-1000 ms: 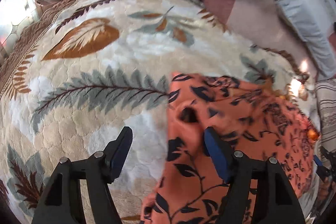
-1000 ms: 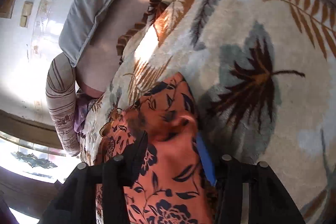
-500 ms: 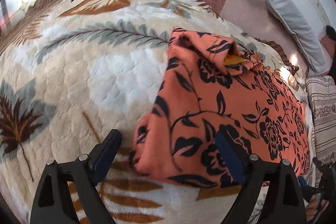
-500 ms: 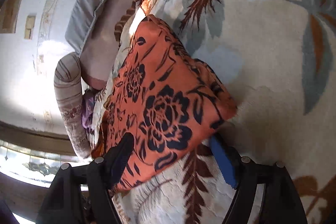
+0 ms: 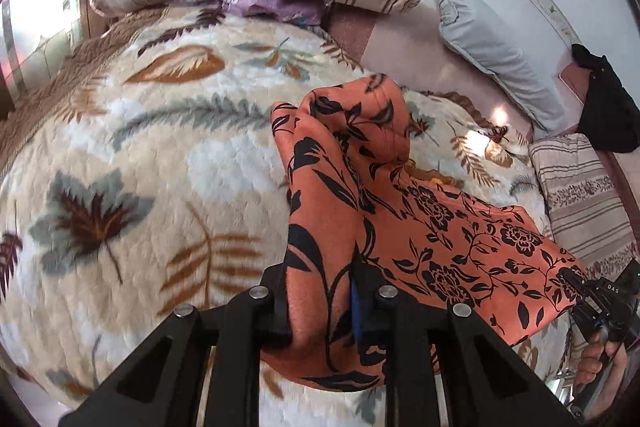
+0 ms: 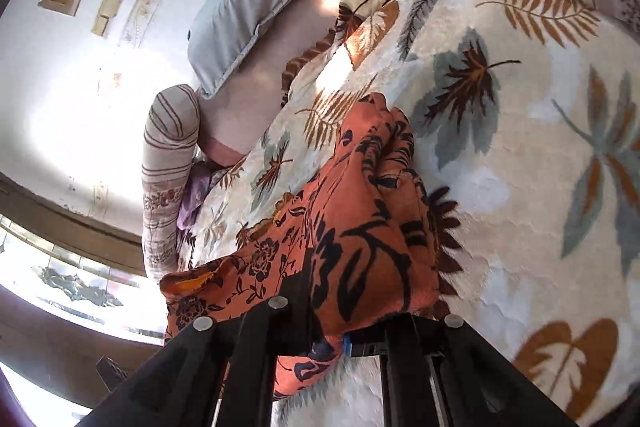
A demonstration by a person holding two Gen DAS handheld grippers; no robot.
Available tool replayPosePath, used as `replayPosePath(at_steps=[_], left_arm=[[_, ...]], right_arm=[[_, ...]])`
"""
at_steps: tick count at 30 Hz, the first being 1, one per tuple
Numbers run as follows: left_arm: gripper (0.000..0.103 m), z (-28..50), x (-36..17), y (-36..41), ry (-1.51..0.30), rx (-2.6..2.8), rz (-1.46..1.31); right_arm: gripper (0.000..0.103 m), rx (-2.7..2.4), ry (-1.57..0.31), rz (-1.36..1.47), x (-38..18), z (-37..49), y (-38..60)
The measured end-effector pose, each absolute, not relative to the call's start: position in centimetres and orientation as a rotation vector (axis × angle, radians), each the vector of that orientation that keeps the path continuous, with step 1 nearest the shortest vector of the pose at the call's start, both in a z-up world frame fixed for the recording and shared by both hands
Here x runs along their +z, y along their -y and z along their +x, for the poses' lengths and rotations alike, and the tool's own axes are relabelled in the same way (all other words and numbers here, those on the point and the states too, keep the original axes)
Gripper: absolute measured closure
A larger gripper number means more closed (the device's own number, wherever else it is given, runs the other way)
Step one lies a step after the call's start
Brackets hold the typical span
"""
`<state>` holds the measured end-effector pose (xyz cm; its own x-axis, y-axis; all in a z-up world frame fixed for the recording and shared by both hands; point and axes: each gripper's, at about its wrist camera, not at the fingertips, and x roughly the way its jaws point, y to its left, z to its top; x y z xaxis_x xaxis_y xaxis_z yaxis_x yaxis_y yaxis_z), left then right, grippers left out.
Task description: Fold small clothes
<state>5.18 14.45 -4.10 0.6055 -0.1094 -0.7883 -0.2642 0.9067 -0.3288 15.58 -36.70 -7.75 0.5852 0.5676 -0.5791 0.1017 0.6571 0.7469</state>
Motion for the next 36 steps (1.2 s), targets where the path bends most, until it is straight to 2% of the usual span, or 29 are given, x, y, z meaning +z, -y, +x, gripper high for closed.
replayPosePath(at_steps=[2,3,4,5,6,8,10,14,16,17,18,20,21,24,26,30,35,36], left_arm=[[0.070,2.6,-7.7,-14.3,-0.999,0.108,-0.420],[0.062,1.4,-10.1,-14.4,-1.053,0.161,-0.405],[0.060,0.2,-12.6,-14.9,-1.124,0.214,-0.403],[0.058,-1.1,-12.9,-15.5,-1.059,0.181,-0.453],[0.055,-1.9,-12.2,-16.0,-1.028,0.180,-0.471],[0.052,-2.3,-10.8,-16.6,-1.032,0.232,-0.453],[0.052,-1.9,-9.3,-17.0,-0.991,0.245,-0.416],[0.052,-0.3,-7.2,-16.9,-0.951,0.198,-0.389],[0.052,0.4,-6.8,-16.1,-0.930,0.153,-0.366],[0.052,0.7,-7.1,-15.6,-0.929,0.151,-0.340],[0.051,1.1,-8.0,-15.3,-0.951,0.166,-0.309],[0.050,1.8,-11.4,-14.9,-1.074,0.239,-0.248],[0.044,1.7,-12.7,-15.2,-1.095,0.243,-0.263],[0.043,1.3,-11.2,-14.7,-1.060,0.270,-0.239],[0.042,0.9,-8.8,-14.0,-0.986,0.268,-0.177],[0.034,1.6,-6.6,-12.9,-0.904,0.212,-0.179],[0.032,4.3,-12.1,-11.1,-1.084,0.203,-0.132],[0.031,4.1,-12.7,-11.4,-1.072,0.205,-0.169]], right_arm=[[0.089,0.271,-0.971,0.767,-9.7,13.0,37.3],[0.084,0.265,-1.021,0.768,-11.9,12.2,37.6],[0.078,0.242,-1.104,0.794,-14.6,11.3,38.2],[0.075,0.200,-1.173,0.828,-17.0,10.3,39.0],[0.075,0.232,-1.119,0.906,-18.0,8.9,40.2],[0.073,0.185,-1.069,0.874,-17.2,7.4,41.6],[0.065,0.132,-1.008,0.813,-15.6,6.7,42.4],[0.064,0.168,-0.914,0.720,-11.7,7.3,42.1],[0.051,0.254,-0.880,0.677,-9.9,8.1,40.3],[0.029,0.315,-0.874,0.665,-9.3,8.5,39.2],[0.025,0.377,-0.872,0.665,-9.1,8.9,38.3],[0.024,0.476,-0.890,0.682,-9.8,10.2,36.3],[0.022,0.518,-0.934,0.702,-11.1,11.3,35.6],[0.025,0.393,-1.174,0.834,-17.8,14.5,34.8],[0.026,0.457,-1.114,0.874,-17.0,14.7,35.0],[0.026,0.542,-1.051,0.855,-14.3,17.6,34.5],[0.026,0.479,-1.149,0.965,-18.3,26.0,35.3],[0.026,0.471,-1.135,1.022,-18.8,27.1,35.9]])
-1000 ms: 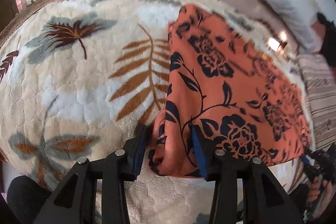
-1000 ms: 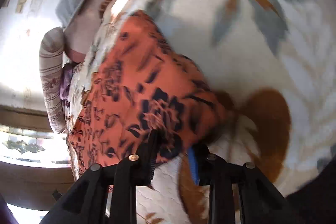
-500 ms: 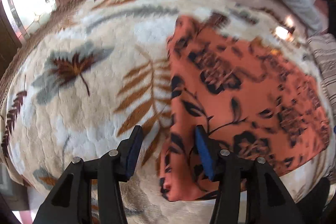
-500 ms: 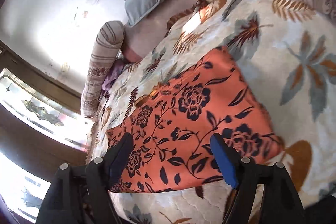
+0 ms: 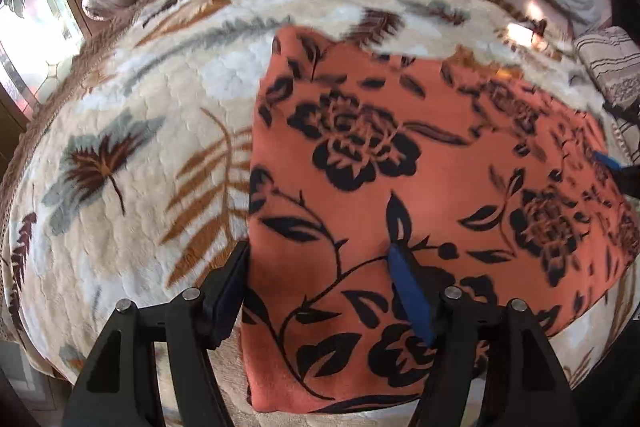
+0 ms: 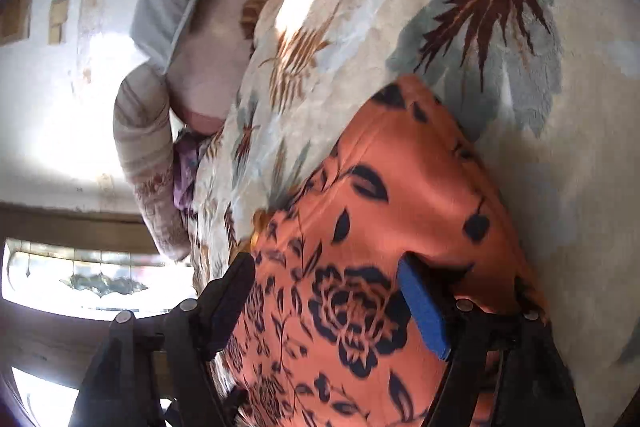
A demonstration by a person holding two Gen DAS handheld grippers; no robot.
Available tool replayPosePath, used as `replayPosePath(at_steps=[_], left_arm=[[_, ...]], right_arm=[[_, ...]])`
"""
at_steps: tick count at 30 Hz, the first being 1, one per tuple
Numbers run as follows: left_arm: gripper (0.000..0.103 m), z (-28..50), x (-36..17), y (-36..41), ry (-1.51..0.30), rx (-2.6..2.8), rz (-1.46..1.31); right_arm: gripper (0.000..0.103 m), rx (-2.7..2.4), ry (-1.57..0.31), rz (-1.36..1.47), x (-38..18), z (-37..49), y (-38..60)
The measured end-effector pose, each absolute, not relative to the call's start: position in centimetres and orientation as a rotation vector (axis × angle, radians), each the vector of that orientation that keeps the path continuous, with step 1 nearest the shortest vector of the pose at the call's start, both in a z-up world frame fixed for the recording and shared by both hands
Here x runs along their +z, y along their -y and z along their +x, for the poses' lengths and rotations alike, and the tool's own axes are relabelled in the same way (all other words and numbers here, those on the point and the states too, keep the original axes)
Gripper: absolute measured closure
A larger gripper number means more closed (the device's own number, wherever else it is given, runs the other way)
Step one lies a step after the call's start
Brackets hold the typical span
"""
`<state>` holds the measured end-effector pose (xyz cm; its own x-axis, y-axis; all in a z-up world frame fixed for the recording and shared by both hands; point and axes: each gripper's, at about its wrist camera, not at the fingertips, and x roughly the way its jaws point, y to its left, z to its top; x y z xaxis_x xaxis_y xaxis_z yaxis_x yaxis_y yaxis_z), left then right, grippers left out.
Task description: Fold small clothes
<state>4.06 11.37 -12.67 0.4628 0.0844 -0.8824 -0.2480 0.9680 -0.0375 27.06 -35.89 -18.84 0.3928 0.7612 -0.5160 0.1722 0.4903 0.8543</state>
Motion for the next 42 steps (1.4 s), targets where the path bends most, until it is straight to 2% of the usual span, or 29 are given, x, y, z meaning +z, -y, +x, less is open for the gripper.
replayPosePath(at_steps=[5,8,10,13,17,22,25,27,29,36,42], left_arm=[[0.027,3.3,-12.8,-12.5,-1.051,0.195,-0.262],[0.027,3.3,-12.6,-12.3,-1.058,0.198,-0.249],[0.028,3.3,-11.9,-12.5,-1.062,0.198,-0.240],[0.028,3.4,-9.8,-13.5,-0.999,0.217,-0.220],[0.028,6.5,-8.1,-15.0,-0.977,0.209,-0.211],[0.028,13.6,-9.2,-16.6,-1.012,0.215,-0.191],[0.028,16.5,-11.7,-18.6,-1.077,0.357,-0.133],[0.026,16.9,-12.7,-20.7,-1.100,0.409,-0.201],[0.027,15.9,-12.1,-22.1,-1.088,0.417,-0.306],[0.027,8.3,-6.2,-19.1,-0.939,0.374,-0.261],[0.027,2.6,-6.3,-13.4,-0.928,0.242,-0.263]], right_arm=[[0.024,0.446,-1.006,1.008,-15.7,29.4,36.9],[0.025,0.355,-1.116,0.963,-18.4,31.2,36.8],[0.025,0.357,-1.064,1.002,-18.0,30.2,37.3],[0.025,0.396,-0.989,0.860,-14.3,26.8,36.5],[0.025,0.543,-0.972,0.752,-12.2,19.7,34.9],[0.025,0.602,-1.012,0.722,-13.8,12.6,32.6],[0.025,0.586,-1.063,0.702,-15.7,10.9,31.7],[0.025,0.572,-1.084,0.722,-17.1,10.7,31.8],[0.025,0.526,-1.088,0.761,-17.9,10.5,32.6],[0.025,0.478,-0.990,0.862,-16.2,8.8,35.9],[0.025,0.428,-0.992,0.996,-17.5,5.8,37.6]])
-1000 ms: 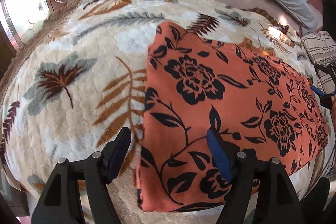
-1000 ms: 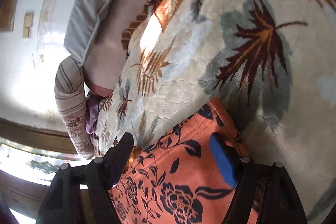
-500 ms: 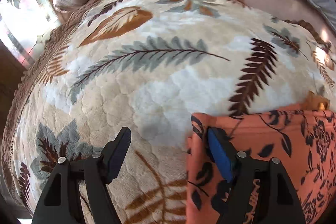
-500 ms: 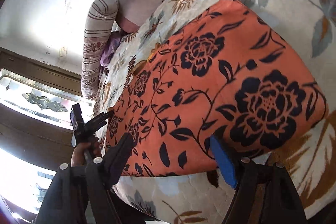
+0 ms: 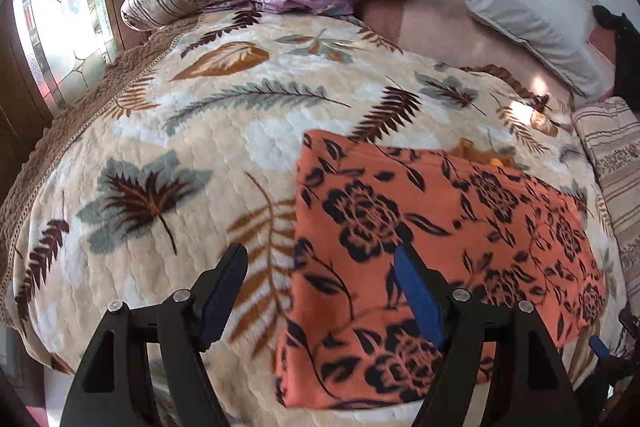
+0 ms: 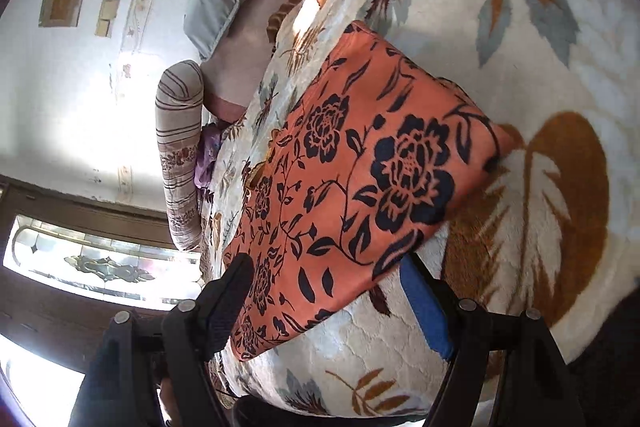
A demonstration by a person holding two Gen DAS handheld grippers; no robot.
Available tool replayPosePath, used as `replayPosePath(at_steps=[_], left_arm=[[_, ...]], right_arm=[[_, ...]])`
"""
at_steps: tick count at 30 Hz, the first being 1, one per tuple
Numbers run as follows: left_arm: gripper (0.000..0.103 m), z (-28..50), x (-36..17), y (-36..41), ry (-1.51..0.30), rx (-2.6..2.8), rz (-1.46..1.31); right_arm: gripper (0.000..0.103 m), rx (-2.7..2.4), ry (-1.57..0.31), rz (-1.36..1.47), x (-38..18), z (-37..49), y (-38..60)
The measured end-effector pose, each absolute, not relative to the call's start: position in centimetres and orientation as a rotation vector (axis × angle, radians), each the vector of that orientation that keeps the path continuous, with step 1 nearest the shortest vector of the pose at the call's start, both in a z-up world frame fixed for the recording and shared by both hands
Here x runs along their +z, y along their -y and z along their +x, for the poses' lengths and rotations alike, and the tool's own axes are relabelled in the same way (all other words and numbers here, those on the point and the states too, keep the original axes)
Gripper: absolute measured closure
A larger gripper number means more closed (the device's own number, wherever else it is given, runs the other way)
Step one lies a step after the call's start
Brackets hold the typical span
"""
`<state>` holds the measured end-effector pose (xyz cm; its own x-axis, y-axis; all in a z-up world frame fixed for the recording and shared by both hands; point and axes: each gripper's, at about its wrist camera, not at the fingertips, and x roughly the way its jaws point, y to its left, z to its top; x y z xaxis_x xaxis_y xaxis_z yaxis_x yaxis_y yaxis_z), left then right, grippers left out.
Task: Fold small clothes
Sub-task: 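Grasp the hem edge of the folded top with both grippers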
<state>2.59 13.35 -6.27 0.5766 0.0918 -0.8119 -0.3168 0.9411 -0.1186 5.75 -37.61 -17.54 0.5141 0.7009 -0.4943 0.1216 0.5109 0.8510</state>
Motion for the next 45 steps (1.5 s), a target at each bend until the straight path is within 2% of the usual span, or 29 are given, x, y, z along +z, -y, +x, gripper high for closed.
replayPosePath(at_steps=[7,13,14,15,16,17,19,22,25,26,28,29,30,31,32,36,39,43,45], left_arm=[[0.027,0.9,-8.2,-9.1,-0.981,0.164,-0.257],[0.027,0.8,-7.9,-8.1,-0.978,0.146,-0.239],[0.027,0.9,-7.7,-7.9,-0.976,0.148,-0.236],[0.027,1.0,-7.6,-7.8,-0.971,0.146,-0.234],[0.027,1.3,-7.4,-7.6,-0.967,0.140,-0.229],[0.027,1.5,-7.2,-7.3,-0.959,0.135,-0.221],[0.027,2.0,-6.7,-6.7,-0.945,0.128,-0.197],[0.027,2.8,-6.1,-5.5,-0.916,0.102,-0.189],[0.024,4.6,-7.8,-3.8,-0.958,0.054,-0.187],[0.024,5.4,-9.1,-3.1,-1.003,0.033,-0.177],[0.024,6.6,-11.6,-2.0,-1.092,0.042,-0.129],[0.024,6.7,-11.9,-1.7,-1.082,0.058,-0.104],[0.024,6.5,-11.4,-1.4,-1.059,0.062,-0.088],[0.024,6.5,-10.9,-1.2,-1.043,0.048,-0.090],[0.024,6.4,-10.3,-1.1,-1.021,0.036,-0.098],[0.024,7.5,-9.9,-0.5,-0.989,0.028,-0.085],[0.021,8.6,-12.7,0.0,-1.065,0.047,-0.037],[0.019,8.4,-12.5,0.2,-1.039,0.050,0.009],[0.018,8.5,-12.6,-0.1,-1.042,0.042,-0.003]], right_arm=[[0.023,0.300,-0.981,1.113,-20.0,6.8,39.1],[0.025,0.268,-0.959,1.246,-21.6,9.4,40.6],[0.035,0.262,-0.958,1.246,-21.6,9.8,40.7],[0.068,0.254,-0.960,1.245,-21.6,10.2,40.8],[0.085,0.257,-0.972,1.241,-21.7,10.6,40.7],[0.090,0.243,-0.974,1.222,-21.4,10.8,40.8],[0.091,0.231,-0.961,1.100,-19.4,10.7,40.2],[0.091,0.192,-0.913,0.923,-16.3,9.6,39.4],[0.082,0.122,-1.030,0.823,-19.3,10.0,39.2],[0.082,0.155,-1.012,0.924,-20.6,9.5,40.0],[0.072,0.185,-0.974,1.036,-20.9,8.3,41.8],[0.061,0.186,-0.973,1.024,-20.4,8.0,42.4],[0.040,0.186,-0.963,0.998,-19.6,7.7,42.9],[0.033,0.198,-0.943,0.977,-18.8,7.6,43.6],[0.030,0.210,-0.922,0.953,-17.9,7.7,44.2],[0.030,0.298,-0.911,0.863,-15.3,11.7,45.4],[0.030,0.392,-0.980,0.812,-14.9,17.1,44.2],[0.030,0.431,-1.099,0.709,-15.8,24.5,41.5],[0.035,0.421,-1.121,0.634,-16.1,27.3,40.1]])
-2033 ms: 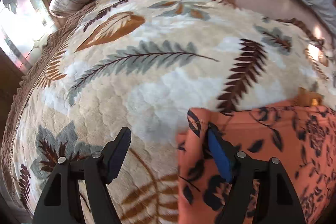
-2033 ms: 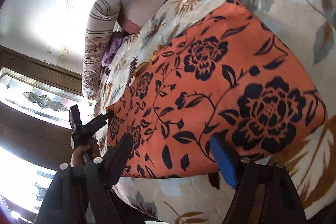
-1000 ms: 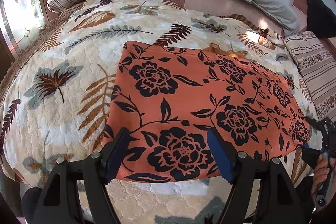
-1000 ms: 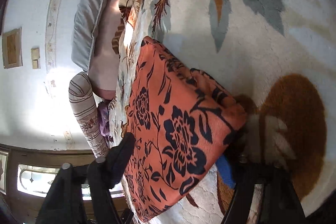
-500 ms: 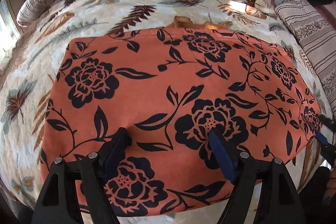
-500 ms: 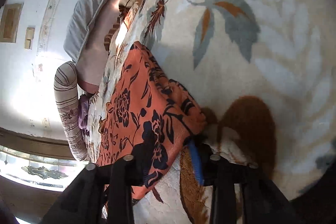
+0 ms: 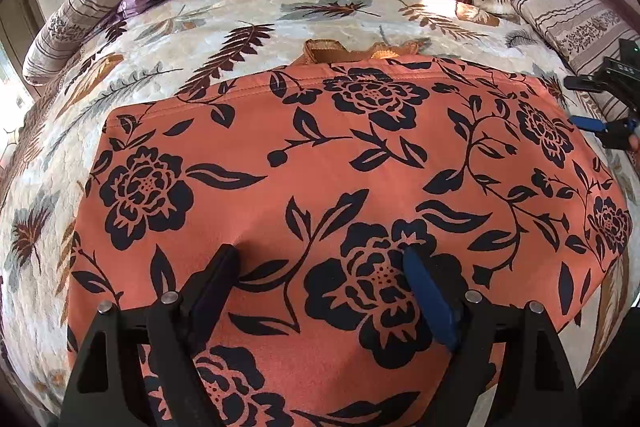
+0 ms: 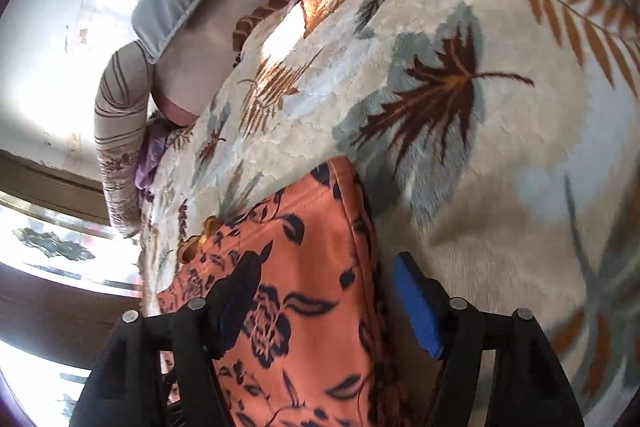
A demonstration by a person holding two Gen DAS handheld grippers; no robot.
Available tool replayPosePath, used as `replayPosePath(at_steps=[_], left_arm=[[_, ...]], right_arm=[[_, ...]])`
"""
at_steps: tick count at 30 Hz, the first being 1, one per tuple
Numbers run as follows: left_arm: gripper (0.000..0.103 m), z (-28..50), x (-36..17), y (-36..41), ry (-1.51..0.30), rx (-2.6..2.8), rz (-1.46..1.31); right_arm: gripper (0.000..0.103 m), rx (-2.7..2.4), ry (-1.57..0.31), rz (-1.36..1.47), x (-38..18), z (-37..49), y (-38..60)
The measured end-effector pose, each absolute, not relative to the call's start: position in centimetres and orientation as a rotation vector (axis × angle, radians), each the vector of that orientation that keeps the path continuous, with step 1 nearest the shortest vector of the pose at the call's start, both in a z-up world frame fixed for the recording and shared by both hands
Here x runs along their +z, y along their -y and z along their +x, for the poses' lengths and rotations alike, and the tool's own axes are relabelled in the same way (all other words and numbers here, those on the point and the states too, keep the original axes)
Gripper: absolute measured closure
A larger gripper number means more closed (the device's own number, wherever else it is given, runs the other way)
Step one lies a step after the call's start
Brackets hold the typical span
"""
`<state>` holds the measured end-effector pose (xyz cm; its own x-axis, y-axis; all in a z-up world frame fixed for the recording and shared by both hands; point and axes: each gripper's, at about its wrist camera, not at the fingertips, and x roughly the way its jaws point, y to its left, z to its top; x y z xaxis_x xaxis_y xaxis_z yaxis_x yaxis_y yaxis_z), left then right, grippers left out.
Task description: Fold small clothes
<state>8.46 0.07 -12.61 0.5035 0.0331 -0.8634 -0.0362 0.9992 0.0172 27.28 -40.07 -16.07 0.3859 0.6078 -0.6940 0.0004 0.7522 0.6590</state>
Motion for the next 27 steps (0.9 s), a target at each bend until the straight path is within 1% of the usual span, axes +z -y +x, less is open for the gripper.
replayPosePath(at_steps=[1,2,3,6,8,9,11,13,14,15,18,20,22,24,25,26,27], left_arm=[[0.018,8.4,-12.6,0.0,-1.039,0.041,0.006],[0.017,8.4,-12.7,0.1,-1.035,0.041,0.014],[0.017,8.4,-12.7,0.2,-1.033,0.042,0.016],[0.015,8.4,-12.8,0.0,-1.024,0.042,0.020],[0.015,8.5,-12.9,0.0,-1.022,0.039,0.015],[0.014,8.5,-12.8,0.0,-1.024,0.040,0.012],[0.014,8.4,-12.8,0.0,-1.024,0.042,0.010],[0.014,8.4,-12.8,0.0,-1.024,0.044,0.006],[0.014,8.5,-12.8,0.0,-1.025,0.046,0.004],[0.014,8.5,-12.7,0.0,-1.026,0.048,0.001],[0.014,8.5,-12.7,-0.1,-1.027,0.046,-0.008],[0.014,8.5,-12.5,-0.2,-1.035,0.047,-0.016],[0.014,8.5,-12.3,-0.4,-1.050,0.048,-0.028],[0.014,8.1,-11.5,-0.7,-1.055,0.054,-0.053],[0.014,7.6,-10.8,-1.1,-1.038,0.056,-0.071],[0.014,7.1,-10.1,-1.4,-1.016,0.058,-0.083],[0.014,6.6,-9.6,-1.8,-0.996,0.065,-0.087]], right_arm=[[0.042,0.412,-1.128,0.610,-16.2,28.3,39.4],[0.061,0.412,-1.141,0.573,-16.3,29.3,38.5],[0.068,0.382,-1.152,0.518,-16.4,30.0,37.7],[0.070,0.294,-1.140,0.378,-16.4,31.4,36.1],[0.070,0.198,-1.091,0.345,-16.1,31.5,36.5],[0.068,0.152,-1.053,0.341,-15.6,31.3,36.9],[0.066,0.134,-1.009,0.388,-14.4,30.4,37.9],[0.053,0.197,-0.984,0.475,-12.9,28.6,38.4],[0.039,0.242,-0.963,0.521,-12.0,27.1,38.5],[0.031,0.297,-0.945,0.571,-11.2,25.8,38.4],[0.030,0.488,-0.993,0.719,-11.0,21.9,36.2],[0.030,0.600,-1.061,0.812,-12.2,19.8,34.4],[0.030,0.669,-1.093,0.848,-13.8,18.7,32.6],[0.029,0.603,-1.115,0.823,-15.9,18.8,32.4],[0.031,0.494,-1.149,0.813,-17.4,19.2,33.1],[0.038,0.459,-1.146,0.860,-18.4,19.1,34.3],[0.036,0.464,-1.122,0.934,-18.6,18.8,35.3]])
